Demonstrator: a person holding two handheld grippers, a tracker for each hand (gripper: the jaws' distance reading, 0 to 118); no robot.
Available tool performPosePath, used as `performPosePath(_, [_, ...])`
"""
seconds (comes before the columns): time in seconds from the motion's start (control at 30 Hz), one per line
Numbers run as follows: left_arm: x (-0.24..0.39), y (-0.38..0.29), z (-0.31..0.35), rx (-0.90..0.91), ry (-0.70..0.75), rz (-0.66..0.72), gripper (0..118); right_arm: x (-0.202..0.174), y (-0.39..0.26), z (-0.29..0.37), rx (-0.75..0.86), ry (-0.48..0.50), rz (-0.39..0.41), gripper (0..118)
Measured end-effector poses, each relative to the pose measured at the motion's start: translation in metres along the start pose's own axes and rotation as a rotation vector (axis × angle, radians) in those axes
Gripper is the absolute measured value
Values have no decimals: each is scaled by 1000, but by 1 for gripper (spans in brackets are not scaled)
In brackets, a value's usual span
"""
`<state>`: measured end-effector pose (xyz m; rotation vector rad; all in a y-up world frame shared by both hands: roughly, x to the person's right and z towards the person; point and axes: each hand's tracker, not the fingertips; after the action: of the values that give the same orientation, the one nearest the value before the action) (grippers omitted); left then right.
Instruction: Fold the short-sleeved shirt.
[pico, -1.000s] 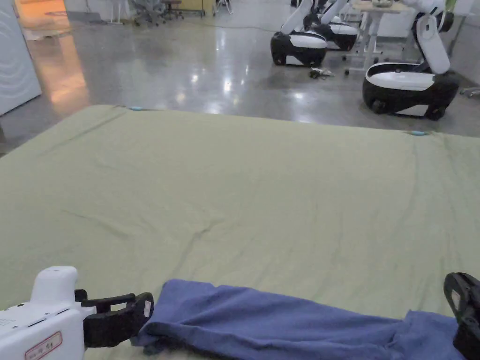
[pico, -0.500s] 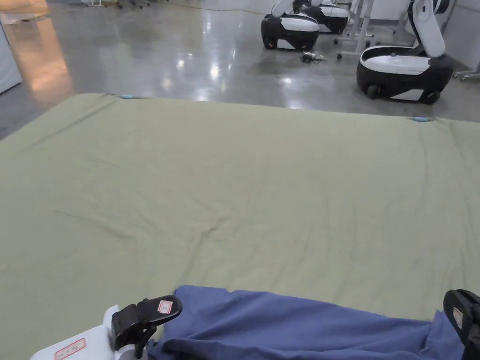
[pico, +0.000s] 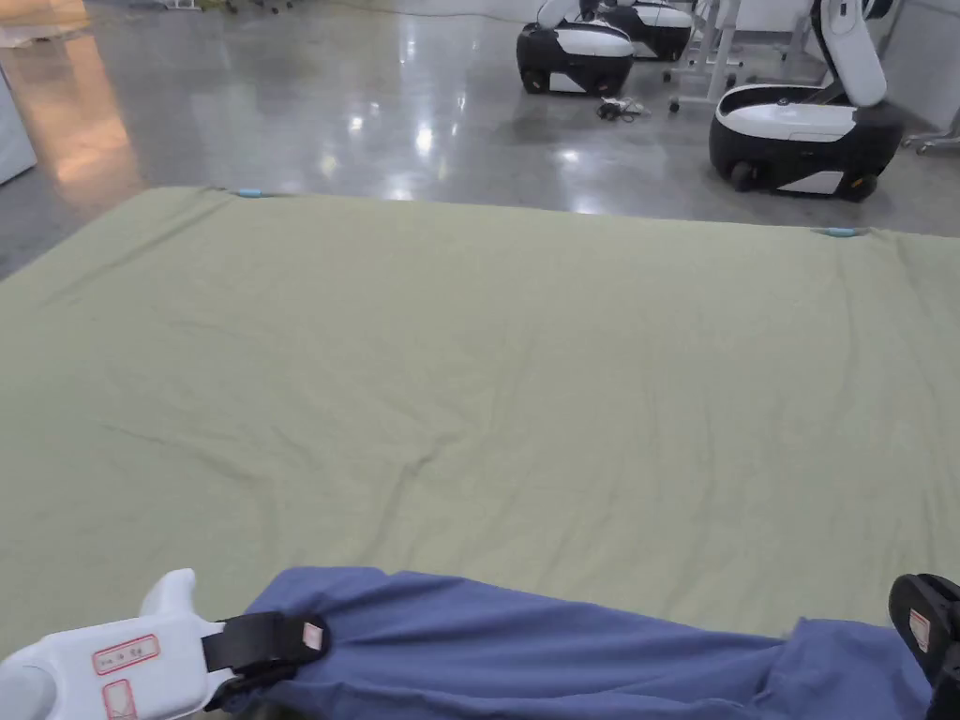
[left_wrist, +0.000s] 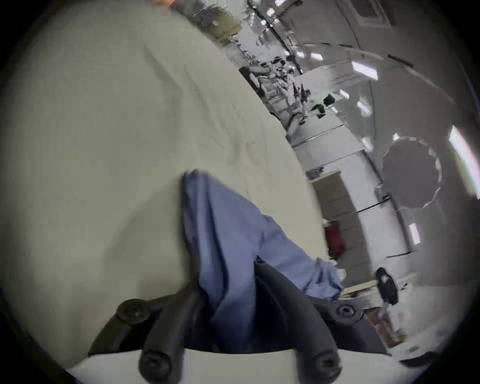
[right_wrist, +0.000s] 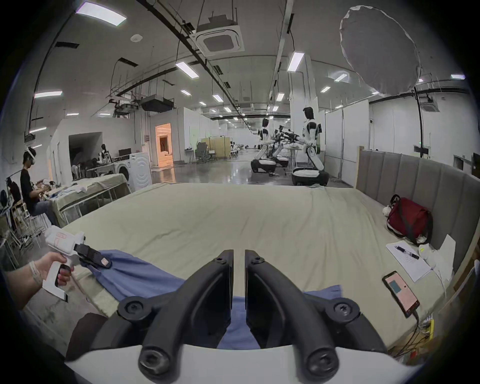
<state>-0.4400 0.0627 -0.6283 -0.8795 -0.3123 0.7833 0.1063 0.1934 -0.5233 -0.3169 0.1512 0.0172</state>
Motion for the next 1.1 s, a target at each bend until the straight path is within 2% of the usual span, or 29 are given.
performPosePath(0.03, [7, 3, 8, 12, 42, -24, 8, 2, 0, 2, 2, 2, -10, 14])
performPosePath(0.1, [41, 3, 25, 28, 166, -158, 8, 6, -1, 5, -1, 6, -32, 14])
performPosePath(0.2, [122, -17, 35, 38, 322, -511, 8, 12, -4, 10, 3, 15, -61, 14])
performPosePath(0.3, [200, -54, 18, 61, 439, -745, 8, 20, -8, 15, 4, 10, -90, 14])
performPosePath(0.43, [278, -111, -41, 3, 442, -970, 8, 36, -14, 25, 0, 7, -123, 14])
performPosePath(0.5, [297, -142, -88, -87, 403, -1029, 8, 47, -17, 30, -8, 3, -145, 15])
performPosePath(0.57, [299, -174, -141, -184, 455, -1104, 8, 57, -22, 34, -14, 0, -164, 15])
performPosePath(0.63, [297, -198, -180, -219, 605, -1183, 8, 68, -25, 38, -22, -5, -188, 15])
performPosePath(0.7, [297, -202, -196, -201, 644, -1138, 8, 78, -30, 40, -34, -6, -219, 15])
performPosePath(0.77, [299, -200, -198, -152, 660, -1197, 13, 87, -31, 42, -34, -9, -221, 15])
performPosePath(0.8, [299, -198, -193, -144, 648, -1199, 31, 89, -30, 43, -32, -11, -219, 15])
performPosePath(0.87, [300, -186, -174, -112, 557, -1116, 89, 95, -29, 43, -30, -3, -219, 15])
performPosePath(0.9, [300, -178, -161, -91, 477, -1037, 99, 97, -29, 44, -26, 4, -224, 15])
performPosePath(0.97, [303, -157, -124, -26, 283, -861, 98, 100, -30, 44, -20, 12, -227, 15])
performPosePath(1.03, [288, -143, -100, -33, 190, -626, 99, 101, -31, 42, -17, 17, -230, 15])
performPosePath(1.1, [267, -122, -86, 54, 50, -404, 98, 103, -33, 41, -18, 26, -242, 15])
